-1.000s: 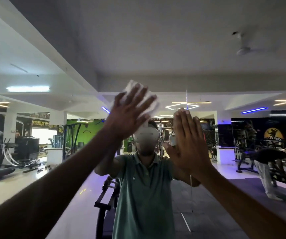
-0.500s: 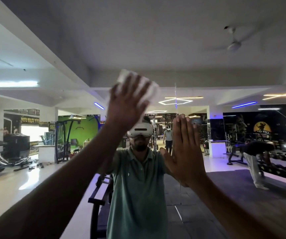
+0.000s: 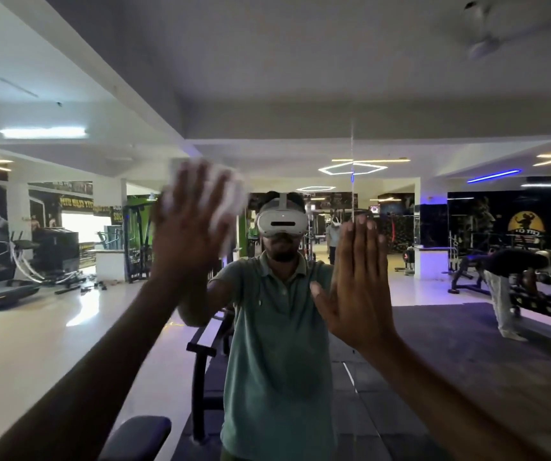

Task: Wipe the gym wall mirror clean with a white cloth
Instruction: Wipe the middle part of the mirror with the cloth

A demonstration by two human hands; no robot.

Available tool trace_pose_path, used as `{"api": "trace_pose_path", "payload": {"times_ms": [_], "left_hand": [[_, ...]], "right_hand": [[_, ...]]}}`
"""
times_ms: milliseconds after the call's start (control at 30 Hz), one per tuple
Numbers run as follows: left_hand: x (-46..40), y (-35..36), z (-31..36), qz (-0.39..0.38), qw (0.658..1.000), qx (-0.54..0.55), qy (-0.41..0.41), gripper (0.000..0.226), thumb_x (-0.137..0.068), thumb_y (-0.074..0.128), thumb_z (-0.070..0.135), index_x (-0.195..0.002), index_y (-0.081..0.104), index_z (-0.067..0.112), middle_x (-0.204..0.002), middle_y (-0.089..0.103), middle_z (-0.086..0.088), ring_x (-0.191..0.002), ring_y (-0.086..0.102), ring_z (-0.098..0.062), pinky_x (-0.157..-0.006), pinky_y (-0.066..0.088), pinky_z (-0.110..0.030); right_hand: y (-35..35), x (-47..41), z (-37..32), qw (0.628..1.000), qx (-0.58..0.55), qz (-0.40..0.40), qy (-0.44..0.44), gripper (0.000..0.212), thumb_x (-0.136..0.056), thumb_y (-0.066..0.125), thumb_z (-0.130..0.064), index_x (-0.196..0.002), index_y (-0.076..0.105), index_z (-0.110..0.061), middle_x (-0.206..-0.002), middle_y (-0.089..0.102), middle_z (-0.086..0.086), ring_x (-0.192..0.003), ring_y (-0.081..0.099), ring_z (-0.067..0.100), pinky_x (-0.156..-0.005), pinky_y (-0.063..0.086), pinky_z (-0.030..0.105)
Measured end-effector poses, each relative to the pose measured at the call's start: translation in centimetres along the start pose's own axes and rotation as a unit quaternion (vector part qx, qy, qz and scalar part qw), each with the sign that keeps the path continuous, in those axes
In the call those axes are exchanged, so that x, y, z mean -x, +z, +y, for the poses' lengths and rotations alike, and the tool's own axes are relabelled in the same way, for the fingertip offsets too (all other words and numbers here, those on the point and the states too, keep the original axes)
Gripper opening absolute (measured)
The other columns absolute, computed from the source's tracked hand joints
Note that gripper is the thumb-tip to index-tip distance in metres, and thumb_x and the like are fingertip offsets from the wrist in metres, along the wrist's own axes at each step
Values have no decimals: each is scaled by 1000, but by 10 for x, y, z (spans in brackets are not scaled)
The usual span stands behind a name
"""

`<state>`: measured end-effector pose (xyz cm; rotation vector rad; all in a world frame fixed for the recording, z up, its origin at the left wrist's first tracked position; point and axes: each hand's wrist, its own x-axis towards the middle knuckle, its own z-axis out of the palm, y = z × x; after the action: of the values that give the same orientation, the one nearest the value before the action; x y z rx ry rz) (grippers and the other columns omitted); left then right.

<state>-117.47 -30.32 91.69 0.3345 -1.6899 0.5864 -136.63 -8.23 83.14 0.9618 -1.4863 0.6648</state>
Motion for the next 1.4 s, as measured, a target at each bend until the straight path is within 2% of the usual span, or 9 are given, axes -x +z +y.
{"api": "trace_pose_path", "payload": {"times_ms": [133, 300, 367, 567, 767, 967, 1167, 1333, 1400], "left_hand": [[31, 1, 16, 58, 957, 9, -284, 64, -110, 23, 47, -169, 17, 23, -176, 10, -14, -163, 7, -35, -123, 18, -59], [59, 12, 73, -54, 991, -13, 125, 62, -110, 35, 45, -168, 21, 27, -176, 11, -13, -163, 5, -36, -125, 15, -58], [59, 6, 33, -49, 985, -19, 165, 61, -111, 28, 49, -168, 20, 28, -176, 12, -10, -163, 6, -33, -125, 19, -59], [95, -1, -10, 27, 965, 6, -260, 66, -110, 25, 47, -168, 17, 19, -175, 11, -17, -162, 8, -39, -124, 18, -63], [147, 2, -15, -41, 994, -7, 102, 64, -111, 33, 48, -168, 22, 21, -174, 11, -16, -162, 8, -35, -122, 23, -57], [168, -2, -48, 21, 954, -11, -300, 65, -113, 26, 44, -165, 21, 4, -170, 18, -29, -157, 16, -50, -124, 19, -68], [183, 0, -28, -92, 989, 17, 112, 64, -111, 29, 49, -169, 11, 29, -176, 11, -12, -163, 7, -34, -125, 14, -55], [205, -13, -96, -16, 957, 12, -288, 67, -113, 20, 48, -167, 20, 8, -172, 16, -26, -160, 13, -45, -126, 17, -60], [226, -7, -54, -25, 938, 9, -345, 69, -112, 20, 48, -164, 23, 3, -170, 16, -29, -158, 14, -50, -123, 20, -66]], "right_hand": [[8, 24, -21, 1000, -12, -17, 15, 101, -95, 59, -50, -162, 15, 11, -172, 5, 30, -162, 2, 44, -130, 10, 61], [19, 63, -48, 999, -3, -53, 1, 92, -100, 44, -54, -163, 20, 8, -173, 10, 28, -162, 8, 42, -126, 22, 63], [18, 65, -53, 999, -12, -50, 12, 90, -100, 44, -53, -163, 20, 7, -173, 10, 28, -162, 8, 43, -126, 21, 64], [16, 70, -61, 998, -26, -51, -13, 91, -99, 58, -44, -162, 20, 8, -173, 9, 26, -162, 8, 41, -128, 19, 62], [39, 111, -111, 996, -27, -85, -19, 91, -99, 45, -54, -162, 20, 7, -173, 10, 26, -162, 10, 42, -127, 19, 66], [43, 121, -128, 997, -9, -78, 13, 94, -98, 44, -57, -163, 20, 7, -172, 10, 30, -161, 9, 45, -128, 12, 66], [50, 156, -161, 989, -3, -147, 12, 102, -96, 61, -56, -164, 17, 5, -173, 4, 28, -162, 6, 45, -123, 17, 73], [48, 164, -176, 988, 3, -154, 15, 101, -96, 61, -55, -164, 17, 6, -173, 7, 28, -162, 5, 44, -126, 12, 70], [49, 171, -178, 987, 11, -163, -5, 102, -95, 63, -54, -163, 18, 6, -173, 8, 28, -162, 6, 44, -126, 12, 70]]}}
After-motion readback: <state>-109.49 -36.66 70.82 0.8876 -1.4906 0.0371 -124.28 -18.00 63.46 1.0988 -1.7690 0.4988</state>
